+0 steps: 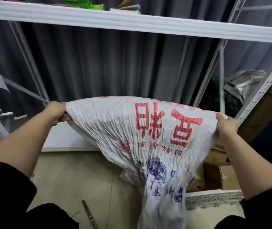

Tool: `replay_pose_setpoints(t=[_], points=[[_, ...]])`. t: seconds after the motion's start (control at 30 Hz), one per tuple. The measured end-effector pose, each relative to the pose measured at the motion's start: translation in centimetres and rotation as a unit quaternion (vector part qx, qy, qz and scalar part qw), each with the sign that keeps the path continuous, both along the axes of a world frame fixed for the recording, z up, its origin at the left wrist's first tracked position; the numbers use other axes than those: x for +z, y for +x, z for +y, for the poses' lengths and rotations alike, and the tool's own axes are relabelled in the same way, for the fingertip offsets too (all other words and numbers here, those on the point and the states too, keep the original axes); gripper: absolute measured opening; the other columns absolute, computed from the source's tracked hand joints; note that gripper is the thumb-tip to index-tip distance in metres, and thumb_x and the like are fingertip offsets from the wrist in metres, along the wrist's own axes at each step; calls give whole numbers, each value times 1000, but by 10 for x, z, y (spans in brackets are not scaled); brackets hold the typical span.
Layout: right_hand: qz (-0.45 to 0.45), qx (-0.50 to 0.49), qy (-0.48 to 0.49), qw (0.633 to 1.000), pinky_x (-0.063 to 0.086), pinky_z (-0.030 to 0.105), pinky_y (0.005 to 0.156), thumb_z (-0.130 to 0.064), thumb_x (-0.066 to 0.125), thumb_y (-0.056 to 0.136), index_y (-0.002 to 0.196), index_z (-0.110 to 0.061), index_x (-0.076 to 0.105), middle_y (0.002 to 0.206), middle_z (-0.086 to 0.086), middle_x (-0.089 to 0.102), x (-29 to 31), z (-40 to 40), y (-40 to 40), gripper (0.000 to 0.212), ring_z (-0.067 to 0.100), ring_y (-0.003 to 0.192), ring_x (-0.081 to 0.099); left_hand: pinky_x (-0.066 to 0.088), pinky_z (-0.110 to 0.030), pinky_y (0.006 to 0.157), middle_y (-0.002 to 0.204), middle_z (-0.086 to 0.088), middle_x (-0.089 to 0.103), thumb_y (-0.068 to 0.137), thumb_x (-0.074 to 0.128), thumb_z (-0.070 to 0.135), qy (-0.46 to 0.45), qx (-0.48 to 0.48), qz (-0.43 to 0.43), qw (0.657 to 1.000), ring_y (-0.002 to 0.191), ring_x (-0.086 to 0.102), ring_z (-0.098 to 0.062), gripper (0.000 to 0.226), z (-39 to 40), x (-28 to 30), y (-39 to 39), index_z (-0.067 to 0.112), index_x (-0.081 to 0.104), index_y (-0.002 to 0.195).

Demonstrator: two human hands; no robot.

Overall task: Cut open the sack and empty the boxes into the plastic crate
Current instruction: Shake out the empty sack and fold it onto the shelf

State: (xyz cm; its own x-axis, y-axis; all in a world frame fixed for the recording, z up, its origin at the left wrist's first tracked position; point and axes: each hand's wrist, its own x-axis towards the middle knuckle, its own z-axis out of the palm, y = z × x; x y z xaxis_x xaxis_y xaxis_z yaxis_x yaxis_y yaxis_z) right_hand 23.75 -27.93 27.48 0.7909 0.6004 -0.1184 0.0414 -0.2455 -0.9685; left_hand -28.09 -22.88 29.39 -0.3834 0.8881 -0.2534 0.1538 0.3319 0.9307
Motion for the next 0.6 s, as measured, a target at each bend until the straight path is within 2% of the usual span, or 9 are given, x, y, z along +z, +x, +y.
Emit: replay_pose_setpoints(t=[0.1,0.17,0.23,0.3,0.33,0.4,0.43,0.5,0.6], points=[[-50,5,-14,999,46,44,95,-34,53,94,124,2,57,124,20,59,7,-9,-11,47,37,109,56,46,-20,41,57,0,53,96,40,11,77,125,-141,979,55,50,-12,28,5,-3,-9,21,46,70],[-32,4,10,999,45,41,90,-35,51,95,121,3,57,121,20,60,8,-11,-18,46,34,103,57,50,-22,59,54,2,63,98,41,25,85,127,-173,973,80,55,-17,25,6,-4,-7,25,46,73],[83,-26,41,995,47,39,87,-36,53,94,125,-4,54,120,10,60,9,-8,-22,45,29,104,57,51,-35,80,66,6,73,94,47,35,88,38,-304,948,95,63,-21,20,-4,3,8,20,59,88],[282,27,145,948,52,37,78,-39,54,93,125,-12,55,122,2,62,11,-6,-30,42,23,106,60,49,-45,91,101,-8,75,81,56,53,120,-49,-418,899,103,67,-27,51,-18,9,32,12,62,111],[329,81,193,921,52,35,76,-41,51,93,121,-14,57,119,3,65,11,-6,-35,40,22,103,63,50,-45,91,102,-8,74,80,55,57,131,-68,-419,896,101,68,-25,55,-20,5,42,14,61,114],[322,178,212,905,50,27,67,-42,53,91,111,-15,60,96,3,66,13,-7,-48,34,16,78,65,52,-37,83,79,1,75,91,50,50,69,-117,-352,926,86,69,-17,34,-24,-12,61,20,60,103],[292,212,165,918,48,25,61,-40,57,89,112,-13,58,89,4,61,8,-5,-54,36,15,68,62,51,-33,78,70,3,74,93,51,43,2,-150,-289,945,79,68,-15,26,-28,-23,73,19,59,100],[167,263,7,950,50,31,64,-26,63,87,116,-8,53,93,8,59,-9,-3,-68,36,18,70,60,50,-27,70,54,5,68,91,59,30,-112,-198,-165,960,62,64,-10,13,-29,-42,95,17,58,88],[32,242,-84,966,51,34,71,-17,56,93,116,-5,47,101,12,61,-21,4,-71,28,24,81,59,52,-19,48,44,5,60,92,57,12,-58,-160,-56,984,39,57,-5,13,-26,-42,108,12,54,79]])
